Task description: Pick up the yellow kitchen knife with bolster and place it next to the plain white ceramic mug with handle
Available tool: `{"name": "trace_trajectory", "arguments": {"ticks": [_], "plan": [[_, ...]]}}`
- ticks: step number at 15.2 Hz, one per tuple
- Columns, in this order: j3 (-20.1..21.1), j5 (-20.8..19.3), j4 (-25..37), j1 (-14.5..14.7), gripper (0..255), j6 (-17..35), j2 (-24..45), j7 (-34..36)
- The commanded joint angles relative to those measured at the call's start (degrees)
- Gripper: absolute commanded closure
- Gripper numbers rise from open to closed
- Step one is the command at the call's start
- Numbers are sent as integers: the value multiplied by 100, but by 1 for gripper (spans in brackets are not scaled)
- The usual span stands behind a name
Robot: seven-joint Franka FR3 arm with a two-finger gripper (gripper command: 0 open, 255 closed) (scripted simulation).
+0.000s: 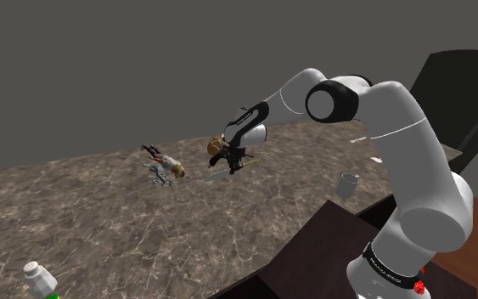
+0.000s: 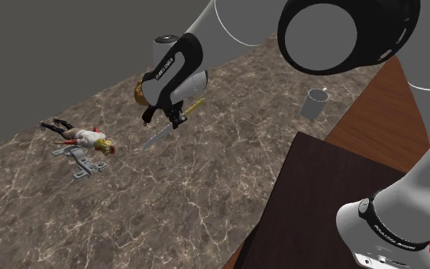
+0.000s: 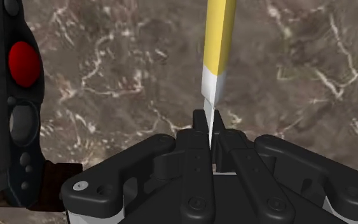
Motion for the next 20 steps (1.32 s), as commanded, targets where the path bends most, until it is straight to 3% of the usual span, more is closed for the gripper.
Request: {"name": "trace_trajectory", "arguments": {"ticks": [1,20], "plan": [[-21,-17,-77,13,255,-76,-151,15],[-201,-226,-248,130,255,-962,-1213,222]]}}
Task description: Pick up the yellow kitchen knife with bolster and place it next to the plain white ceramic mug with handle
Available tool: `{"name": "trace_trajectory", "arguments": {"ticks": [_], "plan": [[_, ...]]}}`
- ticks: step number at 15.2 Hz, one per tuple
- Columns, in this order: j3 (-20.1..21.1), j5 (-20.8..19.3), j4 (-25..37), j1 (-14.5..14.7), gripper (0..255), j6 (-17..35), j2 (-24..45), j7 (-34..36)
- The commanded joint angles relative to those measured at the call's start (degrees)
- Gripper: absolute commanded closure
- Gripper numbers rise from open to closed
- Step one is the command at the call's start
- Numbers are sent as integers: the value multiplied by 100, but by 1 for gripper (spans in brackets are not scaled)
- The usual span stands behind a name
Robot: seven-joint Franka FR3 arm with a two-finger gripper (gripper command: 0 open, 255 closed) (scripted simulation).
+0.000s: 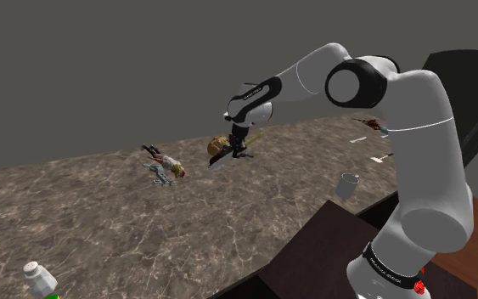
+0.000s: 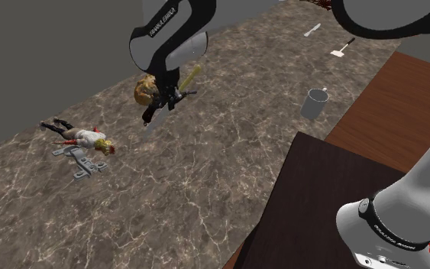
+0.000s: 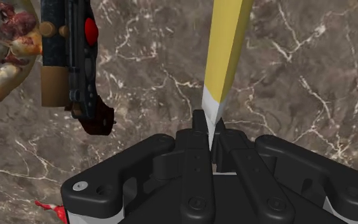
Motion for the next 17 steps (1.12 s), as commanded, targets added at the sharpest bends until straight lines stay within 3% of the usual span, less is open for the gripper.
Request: {"name": "trace_trajectory", "arguments": {"ticks": [1,10,17], "plan": [[-16,-26,5,18,255,-104,-100,33],[-80,-129,95,54,255,-580,-491,134],[-250,-106,-1685,-219,255,19,-1619,-482]]}}
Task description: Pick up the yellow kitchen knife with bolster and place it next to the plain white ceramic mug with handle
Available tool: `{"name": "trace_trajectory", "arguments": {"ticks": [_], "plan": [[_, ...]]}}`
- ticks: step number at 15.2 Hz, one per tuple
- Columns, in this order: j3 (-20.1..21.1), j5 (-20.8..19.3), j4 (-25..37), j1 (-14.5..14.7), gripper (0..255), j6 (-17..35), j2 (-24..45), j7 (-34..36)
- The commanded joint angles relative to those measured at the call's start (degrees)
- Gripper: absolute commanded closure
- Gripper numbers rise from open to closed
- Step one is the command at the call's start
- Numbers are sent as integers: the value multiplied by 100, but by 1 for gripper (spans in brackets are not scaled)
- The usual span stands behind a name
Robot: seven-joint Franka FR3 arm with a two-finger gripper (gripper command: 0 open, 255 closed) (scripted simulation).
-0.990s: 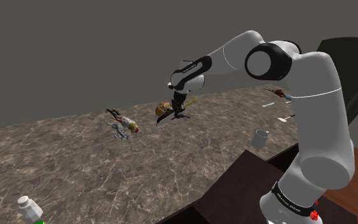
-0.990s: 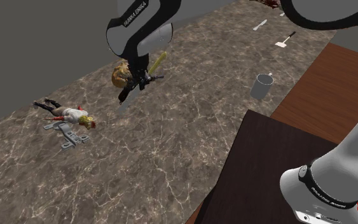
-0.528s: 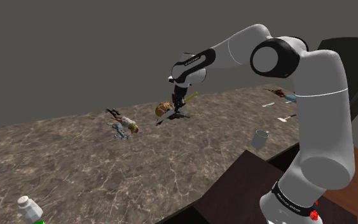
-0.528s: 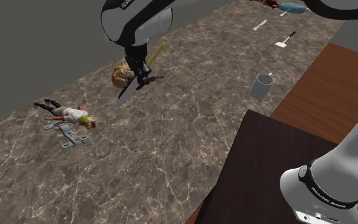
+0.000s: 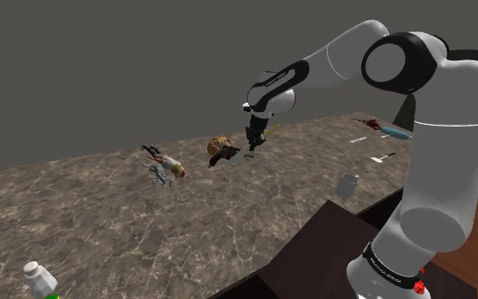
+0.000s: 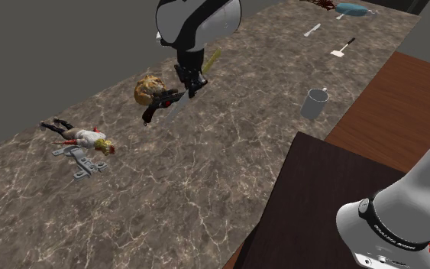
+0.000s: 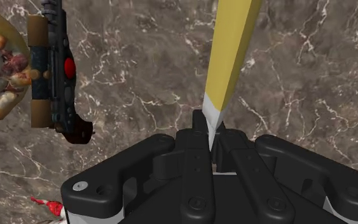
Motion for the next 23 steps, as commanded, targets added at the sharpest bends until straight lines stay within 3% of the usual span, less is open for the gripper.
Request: {"name": "trace_trajectory", "arguments": {"ticks": [1,12,23], "plan": [[-58,2,-482,-87,255,162,-304,-192],[-560,-182,-2479,-661,255,640,-1742,-1249],[-1368,-814,-3745,-1487,255,717,-2879,-2382]]}}
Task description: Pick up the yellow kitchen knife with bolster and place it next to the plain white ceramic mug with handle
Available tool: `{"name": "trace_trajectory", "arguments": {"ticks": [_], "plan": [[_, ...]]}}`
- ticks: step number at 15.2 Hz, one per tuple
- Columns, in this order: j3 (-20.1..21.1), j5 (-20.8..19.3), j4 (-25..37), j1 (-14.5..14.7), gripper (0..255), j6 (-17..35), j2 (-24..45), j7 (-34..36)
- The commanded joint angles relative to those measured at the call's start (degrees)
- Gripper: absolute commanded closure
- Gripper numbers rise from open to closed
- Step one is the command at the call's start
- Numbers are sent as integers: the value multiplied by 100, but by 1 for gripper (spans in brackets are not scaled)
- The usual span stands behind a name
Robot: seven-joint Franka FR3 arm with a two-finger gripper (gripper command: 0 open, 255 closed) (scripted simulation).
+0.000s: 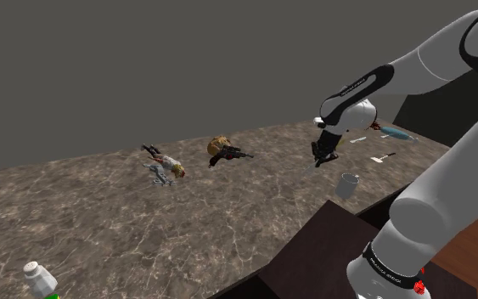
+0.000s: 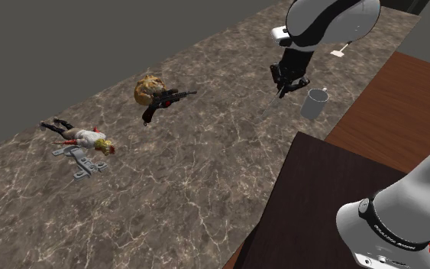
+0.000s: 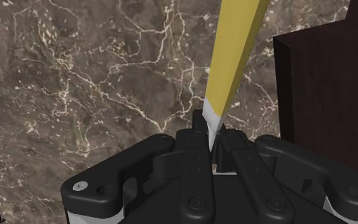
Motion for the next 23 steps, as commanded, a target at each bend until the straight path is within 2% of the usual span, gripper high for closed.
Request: {"name": "trace_trajectory", "arguments": {"ticks": [1,4,11,18,23], "plan": [[-168,-180,-195,-189,255,-32,-223,-211],[-236,-107,-268,-204,255,142,-105,-365],[-284,451,-343,-75,255,752,507,-812],[-168,1306,-320,-32,255,1296,1196,-1471],[88,2034,-234,-142,255,1629,1710,-2031]]}}
